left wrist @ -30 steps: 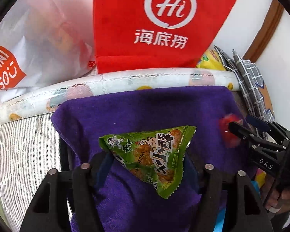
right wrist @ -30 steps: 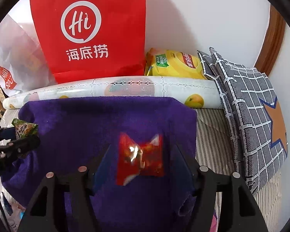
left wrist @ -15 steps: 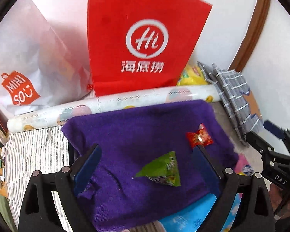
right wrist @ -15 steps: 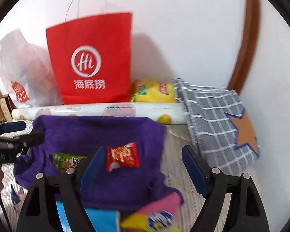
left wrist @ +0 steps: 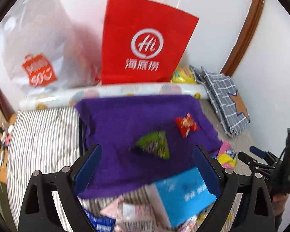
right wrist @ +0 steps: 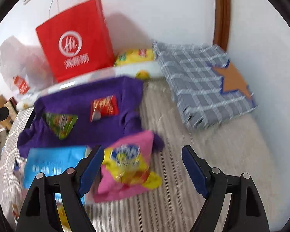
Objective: Organize snacks
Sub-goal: 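Grasp the yellow-pink sweet potato stick bag with the right tool while the left tool reaches the blue packet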
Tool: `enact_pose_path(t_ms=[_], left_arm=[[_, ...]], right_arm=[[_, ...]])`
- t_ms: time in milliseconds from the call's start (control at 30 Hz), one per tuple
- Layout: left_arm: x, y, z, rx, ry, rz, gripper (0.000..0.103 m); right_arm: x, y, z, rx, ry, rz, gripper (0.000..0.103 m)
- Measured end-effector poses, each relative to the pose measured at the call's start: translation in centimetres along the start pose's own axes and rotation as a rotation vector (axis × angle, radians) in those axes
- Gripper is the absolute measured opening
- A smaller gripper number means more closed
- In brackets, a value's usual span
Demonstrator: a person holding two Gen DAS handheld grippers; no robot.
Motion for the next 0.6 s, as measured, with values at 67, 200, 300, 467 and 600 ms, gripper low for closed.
enact_pose_path(t_ms=[67,200,300,467,600], left_arm=[[-0.5,-0.2,1.7,-0.008,-0.007,-0.002,0.094],[-1.8,-1.2,4.0,-0.047,-0.007,-0.024,0.094],[-2.7,-2.1,5.5,-0.077,-0.011,-0.050,0.094],[-3.9,-3.5,7.8,-0.103,-0.023,-0.098,0.094],[-4.0,-4.4,9.7,-0.127,-0.045,-0.129,0.094]], right_arm=[[0.5,-0.2,1.2,0.007,-0.028,-0.034,0.081],[1.6,-1.0,2.5,0.003,-0.074,-0.104,0.081],[2.6,-1.1,2.8,0.010,-0.088,-0.120,0.081],[3.9,-1.2,2.7,-0.002,-0.085,-0.123,0.081],[4.4,-1.3,2.8,-0.014,-0.081,-0.127,0.074]])
Point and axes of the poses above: each gripper's, at about its wrist camera, not at the fingertips, and x roughly the way its jaws point, y to its right, z to its underside, the point moved 10 cm from there along x, roughly the way its jaws point, and after that the axes turned 7 degrees about x, right-handed, at the moved point
